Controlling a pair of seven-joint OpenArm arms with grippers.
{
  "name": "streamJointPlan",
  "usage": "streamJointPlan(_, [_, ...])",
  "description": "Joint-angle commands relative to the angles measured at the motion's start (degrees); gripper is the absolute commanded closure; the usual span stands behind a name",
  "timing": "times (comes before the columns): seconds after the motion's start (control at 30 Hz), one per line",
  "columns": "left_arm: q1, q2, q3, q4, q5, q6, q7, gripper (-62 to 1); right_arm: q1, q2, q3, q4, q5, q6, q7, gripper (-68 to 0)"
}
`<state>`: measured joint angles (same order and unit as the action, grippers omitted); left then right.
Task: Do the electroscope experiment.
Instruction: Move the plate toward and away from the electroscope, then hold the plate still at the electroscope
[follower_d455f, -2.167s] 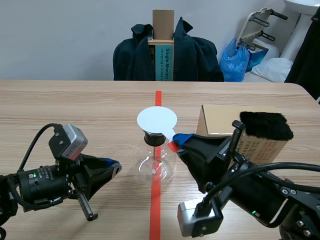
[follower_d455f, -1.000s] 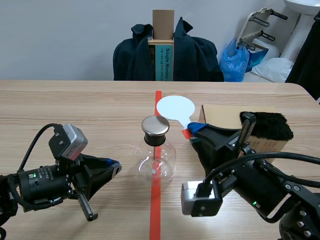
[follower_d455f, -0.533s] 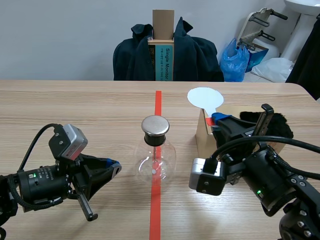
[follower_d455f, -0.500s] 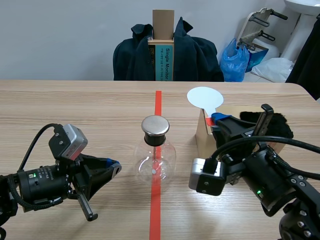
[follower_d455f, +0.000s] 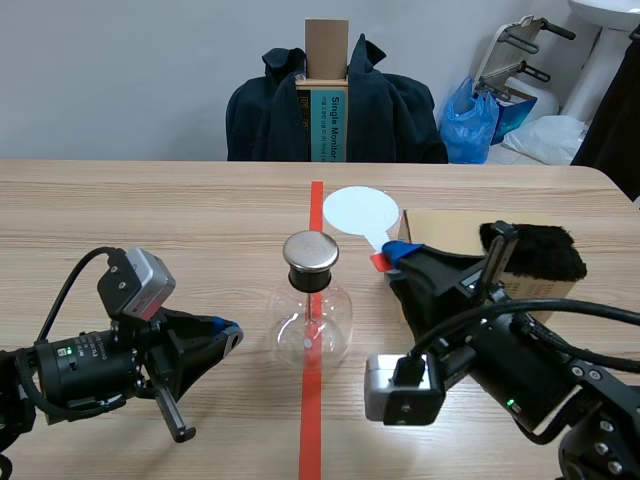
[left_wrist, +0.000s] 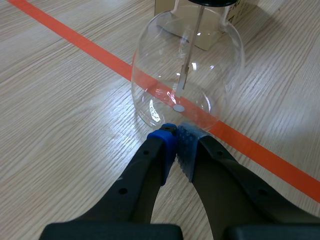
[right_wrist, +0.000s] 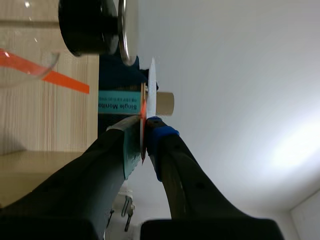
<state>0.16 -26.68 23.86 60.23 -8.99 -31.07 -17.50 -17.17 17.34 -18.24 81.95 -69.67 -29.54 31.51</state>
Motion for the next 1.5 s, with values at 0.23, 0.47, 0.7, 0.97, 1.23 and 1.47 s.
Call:
streamJointPlan(0.23, [0.13,0.33,-0.57,1.27,-0.35,0.31,-1.16,-1.9,0.50,0.57,0.28,0.79,0.44,-0.66,6.75,-0.9])
streamJointPlan(0.47, [0.13,0.33,-0.57,1.27,-0.35,0.33,-1.16,-1.9,0.50,0.57,0.28,0.79,0.44,-0.63,8.37,-0.9])
streamJointPlan(0.7, [0.13,0.33,-0.57,1.27,-0.35,0.33,-1.16,-1.9,0.50,0.57,0.28,0.79,0.44,-0.63,8.37,-0.9])
streamJointPlan(0.97, [0.13,0.33,-0.57,1.27,-0.35,0.33,-1.16,-1.9,0.50,0.57,0.28,0.79,0.44,-0.63,8.35,-0.9])
streamJointPlan(1.23, [0.13,0.33,-0.57,1.27,-0.35,0.33,-1.16,-1.8,0.50,0.57,0.28,0.79,0.44,-0.63,8.33,-0.9])
streamJointPlan(1.47, [0.13,0.33,-0.57,1.27,-0.35,0.33,-1.16,-1.9,0.52,0.57,0.28,0.79,0.44,-0.63,8.31,-0.9])
